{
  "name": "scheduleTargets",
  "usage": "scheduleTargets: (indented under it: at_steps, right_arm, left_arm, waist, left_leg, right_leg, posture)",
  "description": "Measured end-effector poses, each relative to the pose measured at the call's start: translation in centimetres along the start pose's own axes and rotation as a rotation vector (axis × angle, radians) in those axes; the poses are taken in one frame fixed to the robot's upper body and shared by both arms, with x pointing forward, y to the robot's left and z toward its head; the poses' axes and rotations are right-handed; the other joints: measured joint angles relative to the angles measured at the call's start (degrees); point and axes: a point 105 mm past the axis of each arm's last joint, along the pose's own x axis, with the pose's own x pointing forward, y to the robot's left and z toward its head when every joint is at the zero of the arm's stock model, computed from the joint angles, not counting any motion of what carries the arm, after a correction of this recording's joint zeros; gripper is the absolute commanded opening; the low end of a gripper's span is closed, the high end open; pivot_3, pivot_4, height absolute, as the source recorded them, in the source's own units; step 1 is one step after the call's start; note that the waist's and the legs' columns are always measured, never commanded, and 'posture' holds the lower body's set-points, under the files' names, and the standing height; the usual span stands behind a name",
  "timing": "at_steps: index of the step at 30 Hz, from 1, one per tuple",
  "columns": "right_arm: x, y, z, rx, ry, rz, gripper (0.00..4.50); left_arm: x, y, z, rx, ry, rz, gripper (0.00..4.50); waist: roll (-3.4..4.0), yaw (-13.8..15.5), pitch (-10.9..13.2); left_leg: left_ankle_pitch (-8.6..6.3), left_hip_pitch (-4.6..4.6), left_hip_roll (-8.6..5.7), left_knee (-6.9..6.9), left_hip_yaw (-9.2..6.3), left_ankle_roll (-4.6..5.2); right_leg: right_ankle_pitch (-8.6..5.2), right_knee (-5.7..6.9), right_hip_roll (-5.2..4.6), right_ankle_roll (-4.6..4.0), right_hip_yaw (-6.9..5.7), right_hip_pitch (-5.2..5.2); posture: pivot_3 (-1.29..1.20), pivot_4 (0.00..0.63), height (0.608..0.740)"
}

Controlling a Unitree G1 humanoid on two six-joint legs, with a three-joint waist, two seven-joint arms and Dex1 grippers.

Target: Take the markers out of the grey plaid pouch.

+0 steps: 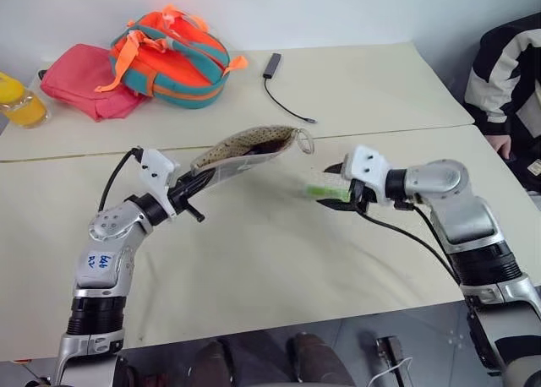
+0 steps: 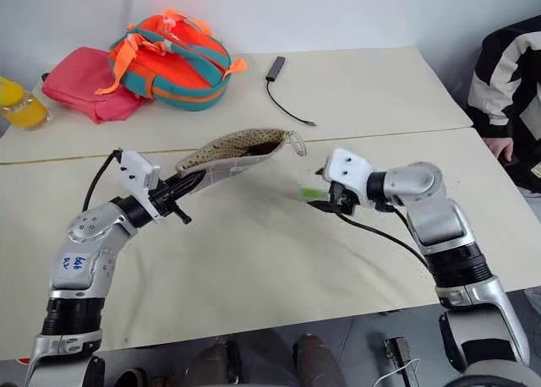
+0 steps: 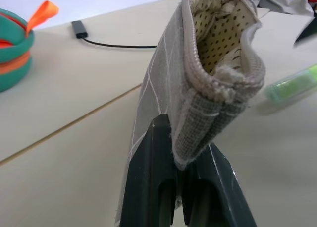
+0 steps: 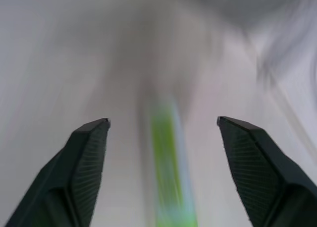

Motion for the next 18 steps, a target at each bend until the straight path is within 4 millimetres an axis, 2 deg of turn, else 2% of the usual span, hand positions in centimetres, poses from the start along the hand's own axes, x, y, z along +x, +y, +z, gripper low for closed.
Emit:
scheduleTargets:
  at_steps: [1, 3, 5, 8, 13, 18]
  right_arm:
    - [0.5, -0.4, 2.3, -0.021, -0.074, -0.005, 3.57]
    - [1.2, -0.7, 5.3, -0.06, -0.165, -0.013, 3.4]
    - [1.8, -1.1, 6.5, -0.066, -0.201, -0.038, 2.86]
    - [2.6, -1.1, 6.0, -0.06, -0.188, -0.042, 1.98]
    - [4.2, -0.1, 4.3, -0.139, -0.109, -0.004, 0.12]
    - [4.9, -0.4, 2.9, -0.248, -0.036, -0.026, 0.05]
  left_arm:
    - [0.1, -0.2, -0.1, -0.006, 0.004, -0.015, 0.0]
    - [0.3, -1.0, -0.1, -0.006, 0.004, -0.052, 0.0]
    - [0.5, -1.8, 0.1, 0.005, 0.008, -0.091, 0.0]
    - [0.7, -2.2, 0.0, 0.008, 0.016, -0.113, 0.0]
    - [0.9, -2.6, 0.2, -0.001, 0.017, -0.107, 0.0]
    - [1.0, -3.3, 0.1, 0.013, 0.031, -0.147, 0.0]
  waist:
    - [0.0, -0.1, 0.0]
    - [0.0, -0.2, 0.0]
    - [-0.01, 0.1, 0.0]
    - [-0.01, 0.8, 0.0]
    - [-0.01, 1.0, 0.0]
    - [-0.01, 0.9, 0.0]
  left_leg:
    - [0.0, 0.0, 0.02, -0.01, 0.0, 0.0]
    - [0.0, 0.0, 0.01, 0.0, 0.0, 0.0]
    - [-0.01, -0.03, -0.05, 0.02, 0.0, 0.0]
    - [-0.02, -0.03, -0.07, 0.05, 0.01, 0.01]
    - [-0.02, -0.03, -0.04, 0.03, 0.02, 0.01]
    - [-0.02, -0.02, -0.04, 0.03, 0.03, 0.01]
  right_leg:
    - [0.0, 0.02, 0.01, 0.0, 0.0, 0.0]
    - [0.0, 0.02, 0.0, 0.0, -0.08, 0.04]
    - [0.01, -0.01, -0.07, 0.02, -0.12, 0.05]
    - [0.02, -0.04, -0.08, 0.04, -0.09, 0.03]
    - [0.02, -0.03, -0.05, 0.04, -0.04, -0.03]
    - [0.02, -0.03, -0.05, 0.04, -0.02, -0.04]
  posture:
    - [0.0, 0.15, 0.74]
    - [0.0, 0.15, 0.74]
    - [0.0, 0.15, 0.74]
    - [0.0, 0.15, 0.74]
    - [0.0, 0.15, 0.74]
    - [0.0, 0.15, 0.74]
